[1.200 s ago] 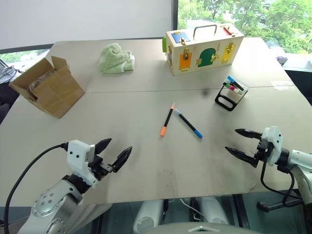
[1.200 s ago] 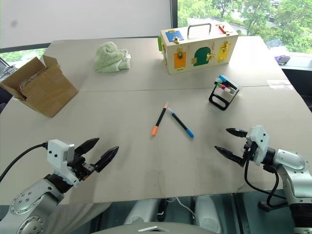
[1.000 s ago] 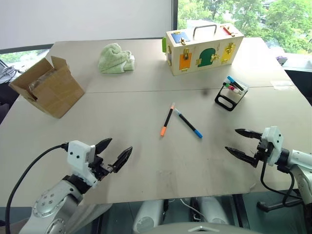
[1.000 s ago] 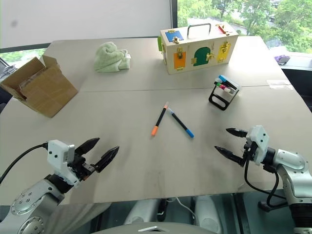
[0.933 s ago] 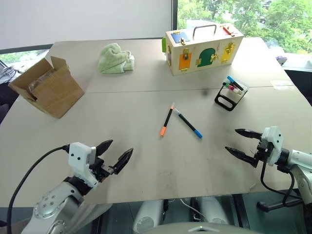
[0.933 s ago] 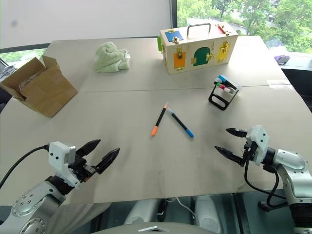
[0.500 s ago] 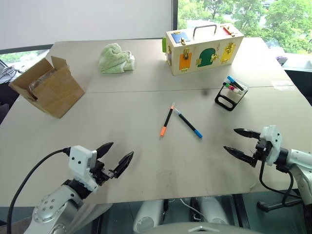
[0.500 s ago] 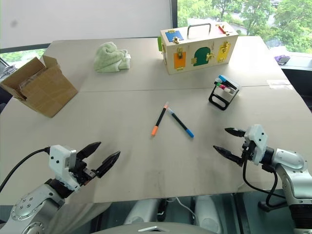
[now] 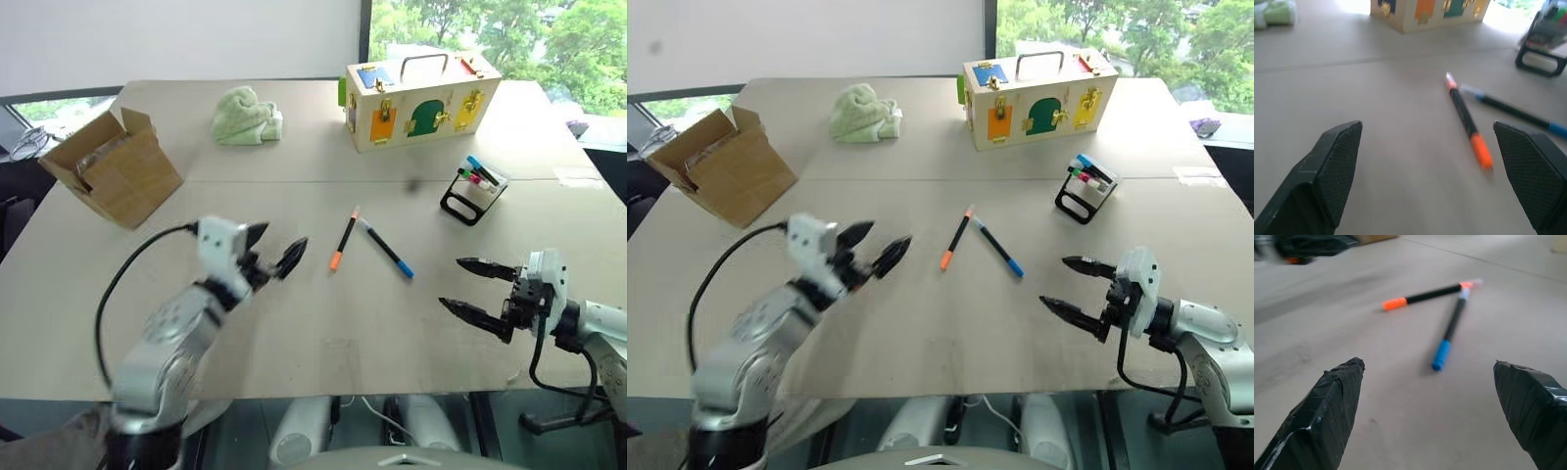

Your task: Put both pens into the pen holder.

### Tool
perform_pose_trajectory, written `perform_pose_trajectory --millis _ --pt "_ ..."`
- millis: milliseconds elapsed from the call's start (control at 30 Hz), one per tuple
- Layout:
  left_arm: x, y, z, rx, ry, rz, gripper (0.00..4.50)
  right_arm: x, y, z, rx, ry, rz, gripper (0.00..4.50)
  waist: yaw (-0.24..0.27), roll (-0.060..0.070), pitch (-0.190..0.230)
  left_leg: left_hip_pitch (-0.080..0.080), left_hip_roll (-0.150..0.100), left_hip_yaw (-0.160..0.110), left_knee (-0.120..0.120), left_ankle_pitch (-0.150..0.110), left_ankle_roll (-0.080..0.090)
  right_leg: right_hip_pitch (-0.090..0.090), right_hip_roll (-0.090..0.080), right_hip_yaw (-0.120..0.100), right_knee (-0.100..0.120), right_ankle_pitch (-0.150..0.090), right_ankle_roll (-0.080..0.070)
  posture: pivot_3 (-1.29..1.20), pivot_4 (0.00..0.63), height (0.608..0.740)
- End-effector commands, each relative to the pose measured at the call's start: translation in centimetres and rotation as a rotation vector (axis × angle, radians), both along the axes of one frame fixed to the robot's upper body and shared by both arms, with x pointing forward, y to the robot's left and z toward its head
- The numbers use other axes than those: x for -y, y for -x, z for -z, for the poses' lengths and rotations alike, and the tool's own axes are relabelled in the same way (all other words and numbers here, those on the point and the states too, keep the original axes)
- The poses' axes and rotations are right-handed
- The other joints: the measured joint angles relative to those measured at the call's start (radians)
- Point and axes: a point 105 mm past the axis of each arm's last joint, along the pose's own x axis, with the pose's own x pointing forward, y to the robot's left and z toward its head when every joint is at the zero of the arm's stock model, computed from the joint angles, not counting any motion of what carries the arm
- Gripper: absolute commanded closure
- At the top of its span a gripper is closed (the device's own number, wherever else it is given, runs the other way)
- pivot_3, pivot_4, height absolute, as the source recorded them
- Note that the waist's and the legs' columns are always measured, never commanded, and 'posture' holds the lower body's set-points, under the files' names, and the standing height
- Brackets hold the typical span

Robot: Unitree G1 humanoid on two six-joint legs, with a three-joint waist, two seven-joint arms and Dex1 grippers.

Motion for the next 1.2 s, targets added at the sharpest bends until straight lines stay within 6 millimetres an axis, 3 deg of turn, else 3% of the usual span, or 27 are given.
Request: perform_pose_trajectory --millis 33,133,233,467,533,600,800,900,1033,1133,1200 --pt "3.6 -2.3 0.7 -0.066 -0.015 0.040 0.05 -0.5 0.1 -2.9 0.089 0.012 -0.002 0.00 -0.008 0.000 0.000 0.000 0.000 0.002 0.000 0.000 0.000 0.000 0.000 0.002 0.000 0.000 0.001 0.00 0.150 0.740" --pt "5.1 -3.8 1.1 -0.076 -0.052 0.036 0.05 -0.7 0.4 -4.1 0.122 0.023 0.010 0.00 -0.012 -0.001 0.000 0.000 0.000 0.003 0.000 0.002 -0.003 -0.001 0.000 0.003 0.000 0.000 0.001 0.00 0.150 0.740" --pt "5.1 -4.5 2.9 -0.131 -0.180 -0.003 0.05 -0.9 0.8 -4.7 0.140 0.036 0.023 0.00 -0.011 -0.001 0.000 0.000 0.000 0.002 -0.004 0.002 -0.004 -0.002 0.000 0.003 0.000 0.000 0.000 0.00 0.150 0.740" --pt "4.2 -2.5 8.7 -0.352 -0.372 0.024 0.05 -1.0 1.6 -4.2 0.091 0.044 0.045 0.00 -0.009 0.000 -0.003 0.000 0.000 0.003 -0.004 0.001 -0.002 -0.002 -0.001 0.004 -0.001 0.000 0.000 0.00 0.150 0.740" --pt "4.2 -1.8 9.8 -0.377 -0.434 0.037 0.56 -1.0 1.6 -4.0 0.085 0.045 0.050 0.00 -0.010 0.002 -0.007 0.001 0.000 0.003 -0.004 0.000 0.000 -0.002 -0.001 0.004 -0.001 0.000 0.000 0.00 0.150 0.740" --pt "4.2 -1.6 10.0 -0.377 -0.456 0.041 1.37 -1.0 1.6 -3.9 0.085 0.045 0.052 0.00 -0.010 0.004 -0.010 0.001 0.000 0.004 -0.004 -0.001 0.000 -0.002 -0.001 0.005 -0.001 0.000 0.000 0.00 0.150 0.740" --pt "3.6 -2.2 10.2 -0.445 -0.377 -0.020 4.33 -1.0 1.1 -3.8 0.091 0.054 0.057 0.00 -0.010 0.006 -0.015 0.002 0.001 0.004 -0.004 -0.001 0.001 -0.001 0.000 0.005 0.000 0.000 0.000 0.00 0.150 0.740" --pt "2.7 -2.4 10.5 -0.457 -0.372 -0.065 4.44 -1.2 0.9 -3.6 0.086 0.062 0.056 0.00 -0.012 0.007 -0.018 0.003 0.001 0.004 -0.004 -0.001 0.001 -0.001 0.000 0.005 0.000 0.000 0.000 0.00 0.150 0.740" --pt "2.2 -3.7 7.8 -0.347 -0.233 -0.098 4.44 -2.0 0.0 -4.1 0.072 0.002 0.080 0.00 -0.026 0.008 -0.020 0.004 0.002 0.005 -0.004 -0.001 0.001 0.000 0.000 0.006 0.000 0.000 0.000 0.00 0.150 0.740" --pt "3.2 -4.9 2.9 -0.184 0.048 -0.048 4.44 -3.7 -1.6 -4.9 0.039 -0.111 0.132 0.00 -0.031 0.007 -0.019 0.005 0.002 0.005 -0.004 0.000 0.001 0.000 0.001 0.006 0.000 0.000 0.000 0.00 0.150 0.740" --pt "4.9 -3.9 -0.3 -0.107 0.266 0.137 4.44 -4.8 -2.7 -5.5 0.021 -0.161 0.147 0.00 -0.027 0.005 -0.017 0.002 0.003 0.004 -0.004 0.001 -0.001 -0.002 0.002 0.005 0.001 0.001 -0.001 0.00 0.150 0.740"
